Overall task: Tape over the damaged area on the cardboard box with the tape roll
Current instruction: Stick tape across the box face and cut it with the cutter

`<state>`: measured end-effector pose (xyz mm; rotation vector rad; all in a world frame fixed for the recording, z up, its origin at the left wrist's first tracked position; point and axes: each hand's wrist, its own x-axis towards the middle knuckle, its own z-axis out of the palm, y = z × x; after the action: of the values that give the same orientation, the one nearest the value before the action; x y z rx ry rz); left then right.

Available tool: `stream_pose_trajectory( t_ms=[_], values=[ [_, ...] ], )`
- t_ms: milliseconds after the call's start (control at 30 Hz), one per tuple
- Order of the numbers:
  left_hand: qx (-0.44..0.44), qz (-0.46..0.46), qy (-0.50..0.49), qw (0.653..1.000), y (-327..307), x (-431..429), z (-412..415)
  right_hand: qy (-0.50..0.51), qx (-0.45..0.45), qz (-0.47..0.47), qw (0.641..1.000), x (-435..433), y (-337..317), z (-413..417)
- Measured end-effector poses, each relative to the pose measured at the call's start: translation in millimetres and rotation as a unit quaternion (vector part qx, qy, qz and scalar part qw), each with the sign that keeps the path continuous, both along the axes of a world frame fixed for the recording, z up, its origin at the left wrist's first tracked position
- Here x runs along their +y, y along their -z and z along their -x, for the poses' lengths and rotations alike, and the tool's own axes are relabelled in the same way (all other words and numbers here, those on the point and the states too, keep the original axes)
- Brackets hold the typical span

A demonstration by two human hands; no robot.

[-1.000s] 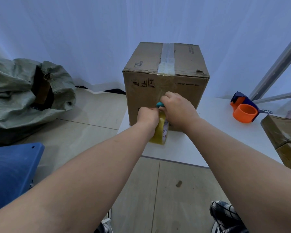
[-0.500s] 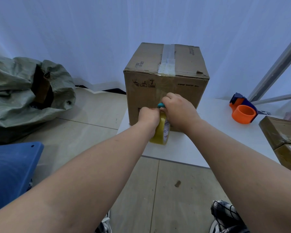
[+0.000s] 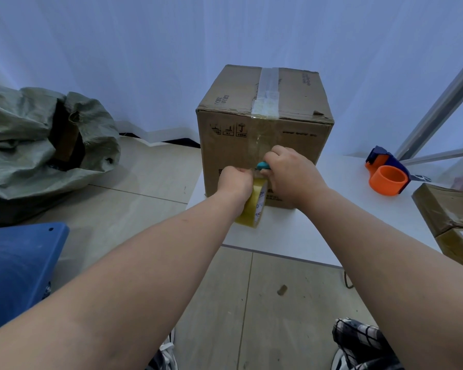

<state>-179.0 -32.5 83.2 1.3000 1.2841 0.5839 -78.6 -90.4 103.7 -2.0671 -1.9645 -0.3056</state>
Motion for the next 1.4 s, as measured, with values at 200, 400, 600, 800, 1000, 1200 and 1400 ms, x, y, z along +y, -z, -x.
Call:
stream_pose_trajectory(
  t_ms=[200, 400, 600, 800, 1000, 1200, 1400],
  values=[
    [0.0, -0.012, 0.002, 1.0, 1, 1, 2, -0.005, -0.001, -0.003, 1.0, 5, 1, 4],
    [0.005, -0.031, -0.002, 1.0, 1, 2, 4, -0.008, 0.003, 0.001, 1.0, 8, 2, 8],
    [0.015, -0.065, 0.023, 0.998, 3, 1, 5, -0.008, 0.017, 0.003, 1.0, -2, 0, 2],
    [0.029, -0.137, 0.066, 0.988, 5, -1, 10, -0.011, 0.018, 0.007, 1.0, -4, -3, 5],
    [0.063, -0.195, 0.084, 0.975, 3, 2, 15, -0.018, 0.029, 0.009, 0.999, -2, -6, 7],
    [0.06, -0.18, 0.077, 0.979, 3, -1, 13, -0.014, 0.021, 0.023, 0.999, -9, -7, 3],
    [0.063, -0.157, 0.074, 0.983, 3, 4, 15, -0.015, -0.004, 0.025, 1.0, -11, -6, 0]
  ],
)
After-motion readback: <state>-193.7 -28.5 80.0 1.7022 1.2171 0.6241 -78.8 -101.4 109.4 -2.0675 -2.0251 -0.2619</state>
